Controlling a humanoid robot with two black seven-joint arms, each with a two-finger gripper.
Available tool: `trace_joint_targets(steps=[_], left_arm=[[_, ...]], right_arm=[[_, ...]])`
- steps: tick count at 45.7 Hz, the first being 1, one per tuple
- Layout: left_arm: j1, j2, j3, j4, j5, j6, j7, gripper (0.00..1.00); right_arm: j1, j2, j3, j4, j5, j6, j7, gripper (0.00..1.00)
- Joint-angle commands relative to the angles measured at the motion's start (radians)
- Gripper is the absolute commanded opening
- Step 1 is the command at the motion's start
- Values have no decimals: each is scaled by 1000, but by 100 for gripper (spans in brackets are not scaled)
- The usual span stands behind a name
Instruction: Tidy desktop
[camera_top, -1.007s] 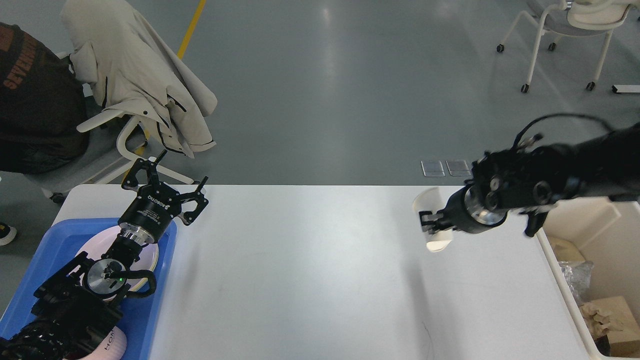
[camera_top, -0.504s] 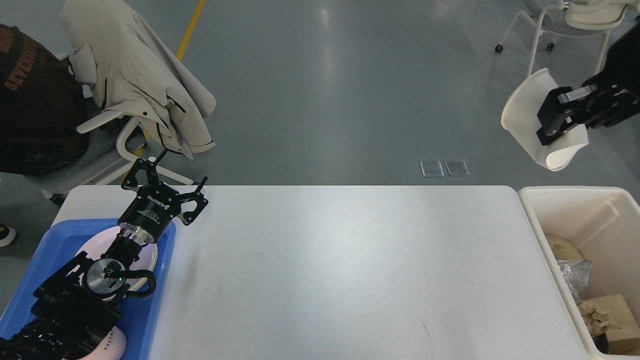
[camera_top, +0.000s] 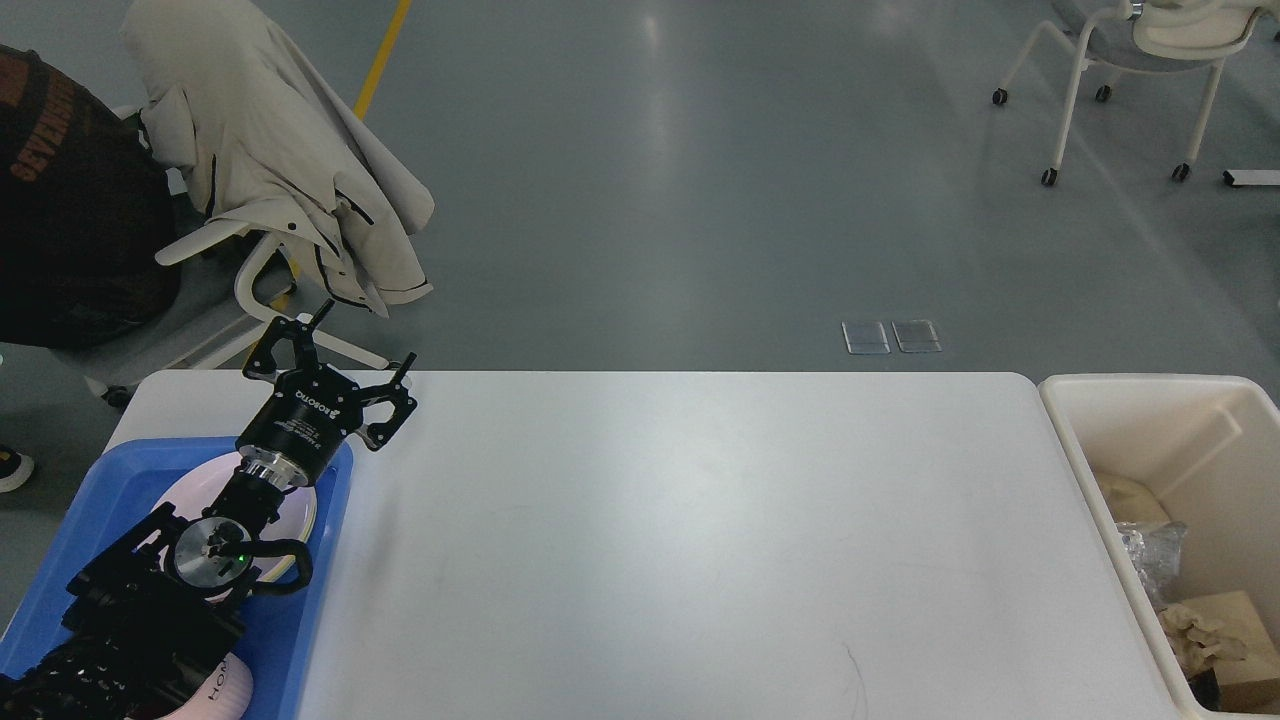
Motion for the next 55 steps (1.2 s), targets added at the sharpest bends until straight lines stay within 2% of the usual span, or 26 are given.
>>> trace_joint_targets(steps=[1, 3, 4, 7, 9, 10, 26, 33, 37, 41, 45, 48, 51, 53, 55], left_arm=[[0, -1, 0, 0, 0, -1, 1, 100], [0, -1, 0, 0, 0, -1, 0, 100], [0, -1, 0, 0, 0, -1, 1, 100], [0, -1, 0, 0, 0, -1, 1, 100], [0, -1, 0, 0, 0, 0, 0, 100], [0, -1, 0, 0, 0, 0, 1, 100], [0, -1, 0, 0, 0, 0, 0, 100], [0, -1, 0, 0, 0, 0, 0, 100], [0, -1, 0, 0, 0, 0, 0, 100], [0, -1, 0, 1, 0, 0, 0, 100], [0, -1, -2, 0, 0, 0, 0, 100], [0, -1, 0, 1, 0, 0, 0, 100], [0, -1, 0, 1, 0, 0, 0, 100], [0, -1, 0, 0, 0, 0, 0, 100], [0, -1, 0, 0, 0, 0, 0, 100]], right_arm=[[-457, 145, 24, -251, 245, -60, -3, 0], [-514, 170, 24, -286, 291, -61, -8, 0], [-534, 178, 25, -296, 305, -67, -12, 5], [-569, 191, 28, -300, 328, -90, -17, 50], [-580, 196, 42, -302, 330, -106, -17, 86], [-583, 196, 50, -302, 331, -109, -17, 100], [-585, 188, 100, -303, 345, -123, -17, 100], [-470, 185, 256, -294, 415, -215, -8, 100], [-258, 144, 521, -244, 555, -219, -8, 100], [-112, 81, 1029, -106, 772, -221, -18, 100], [-101, 105, 1550, 81, 986, -215, -20, 100], [-190, 174, 1789, 196, 1077, -196, -17, 100], [-291, 300, 1935, 252, 1101, -114, -1, 100], [-343, 398, 2004, 250, 1095, 1, 21, 100], [-391, 479, 2041, 224, 1091, 125, 67, 100]])
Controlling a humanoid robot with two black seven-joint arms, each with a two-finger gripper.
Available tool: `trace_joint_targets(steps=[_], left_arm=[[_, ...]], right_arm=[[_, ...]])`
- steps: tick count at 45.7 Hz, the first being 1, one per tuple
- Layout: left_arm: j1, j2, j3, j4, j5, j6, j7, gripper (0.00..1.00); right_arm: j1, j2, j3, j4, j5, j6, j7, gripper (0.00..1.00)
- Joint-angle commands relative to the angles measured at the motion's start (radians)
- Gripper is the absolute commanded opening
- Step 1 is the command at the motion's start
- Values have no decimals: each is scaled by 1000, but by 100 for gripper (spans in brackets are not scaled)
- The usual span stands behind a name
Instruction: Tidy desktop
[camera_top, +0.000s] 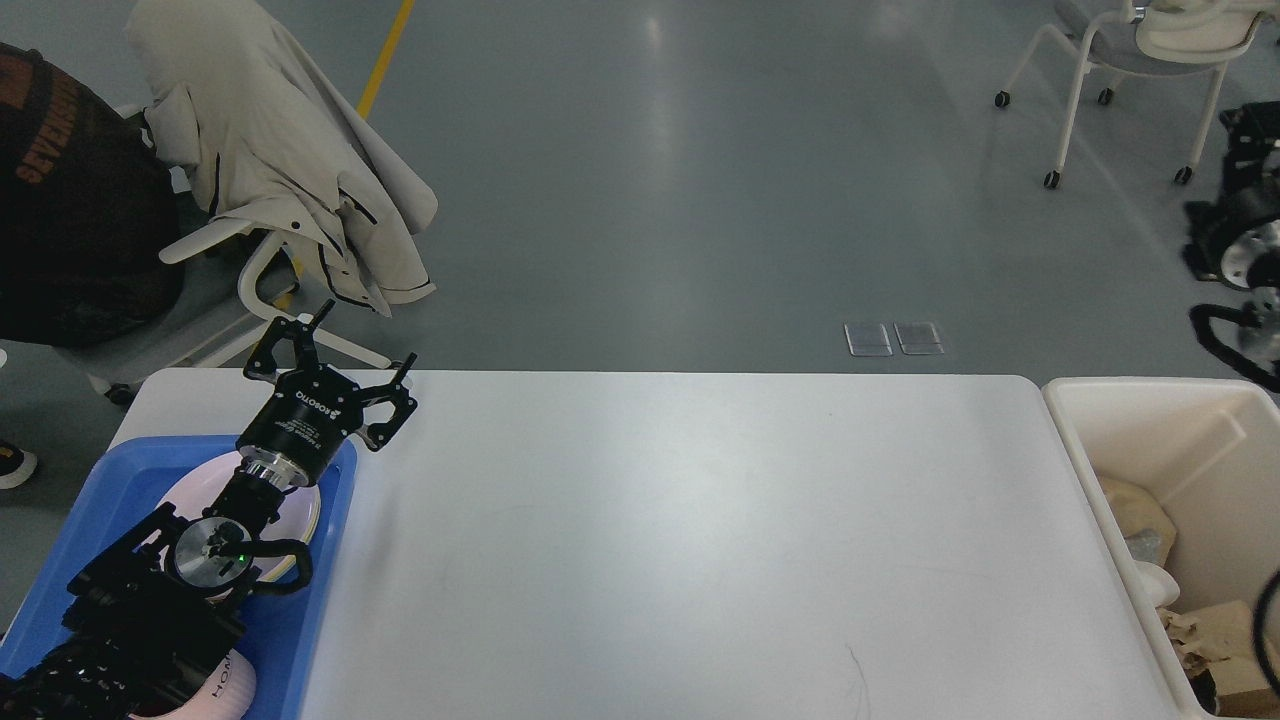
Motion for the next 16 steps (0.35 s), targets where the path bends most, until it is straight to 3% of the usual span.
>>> trace_joint_targets(steps=[1, 6, 8, 16], left_arm=[[0, 0, 0, -1, 0, 0, 0, 100], [0, 0, 0, 1, 0, 0, 0, 100], [0, 0, 0, -1, 0, 0, 0, 100], [0, 0, 0, -1, 0, 1, 0, 100]], right_arm=[[-156, 241, 308, -20, 7, 309, 95, 100], [-244, 310, 297, -171, -28, 586, 132, 100], [-256, 336, 287, -212, -49, 644, 140, 100], [-290, 352, 225, -229, -108, 644, 141, 100]])
